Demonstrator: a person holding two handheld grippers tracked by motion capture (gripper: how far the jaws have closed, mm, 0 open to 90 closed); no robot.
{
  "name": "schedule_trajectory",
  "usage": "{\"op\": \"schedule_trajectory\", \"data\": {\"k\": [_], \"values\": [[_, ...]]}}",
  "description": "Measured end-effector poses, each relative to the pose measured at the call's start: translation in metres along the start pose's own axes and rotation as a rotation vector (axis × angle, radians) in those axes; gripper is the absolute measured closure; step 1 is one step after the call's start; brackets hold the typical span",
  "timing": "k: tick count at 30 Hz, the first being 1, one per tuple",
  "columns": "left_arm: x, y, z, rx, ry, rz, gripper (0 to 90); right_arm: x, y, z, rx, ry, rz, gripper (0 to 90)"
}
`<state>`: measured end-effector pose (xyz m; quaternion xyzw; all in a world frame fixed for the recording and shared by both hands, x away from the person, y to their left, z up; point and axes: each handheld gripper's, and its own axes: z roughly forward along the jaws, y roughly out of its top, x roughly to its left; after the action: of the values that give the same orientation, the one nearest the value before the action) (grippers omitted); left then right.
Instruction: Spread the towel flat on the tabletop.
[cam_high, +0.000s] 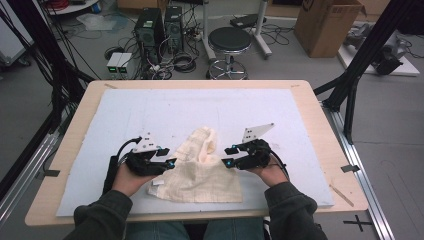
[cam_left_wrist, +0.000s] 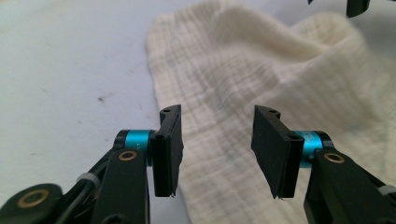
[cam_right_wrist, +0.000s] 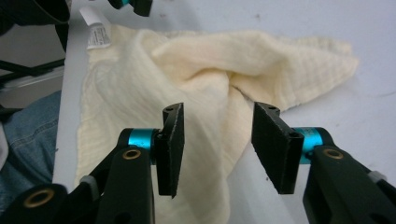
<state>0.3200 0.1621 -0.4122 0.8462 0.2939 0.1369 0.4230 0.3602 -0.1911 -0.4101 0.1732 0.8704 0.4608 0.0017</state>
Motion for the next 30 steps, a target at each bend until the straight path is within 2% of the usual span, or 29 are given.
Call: {"op": "schedule_trajectory", "data": {"k": [3,6,9,11,15,17,22,26,30], "values": [[0.004,-0.004,0.011,0.051,-0.02,-0.007,54.6,-0.007,-0.003,0.011,0.05,0.034,0.019,52.0],[0.006,-0.007,0.018,0.113,-0.039,0.001,58.8,-0.009,-0.005,0.016,0.069,0.06,0.026,56.2],[0.006,-0.01,0.021,0.134,-0.036,0.003,63.0,-0.008,-0.007,0.02,0.096,0.078,0.016,68.4],[0.005,-0.013,0.021,0.121,-0.018,0.009,66.8,-0.007,-0.01,0.02,0.108,0.086,0.012,77.8],[0.001,-0.014,0.019,0.133,0.016,0.047,84.5,-0.003,-0.012,0.011,0.114,0.057,0.0,84.2],[-0.002,-0.014,0.018,0.138,0.027,0.064,88.1,0.001,-0.011,0.002,0.088,0.037,-0.008,85.3],[-0.008,-0.016,0.013,0.149,0.042,0.056,88.9,0.008,-0.011,-0.021,0.061,-0.031,-0.009,85.8],[-0.014,-0.026,0.004,0.117,0.024,0.026,89.0,0.012,-0.014,-0.038,0.07,-0.085,-0.005,85.3],[-0.025,-0.034,-0.008,0.113,0.002,0.026,88.9,0.024,-0.017,-0.04,0.076,-0.089,-0.016,84.8]]}}
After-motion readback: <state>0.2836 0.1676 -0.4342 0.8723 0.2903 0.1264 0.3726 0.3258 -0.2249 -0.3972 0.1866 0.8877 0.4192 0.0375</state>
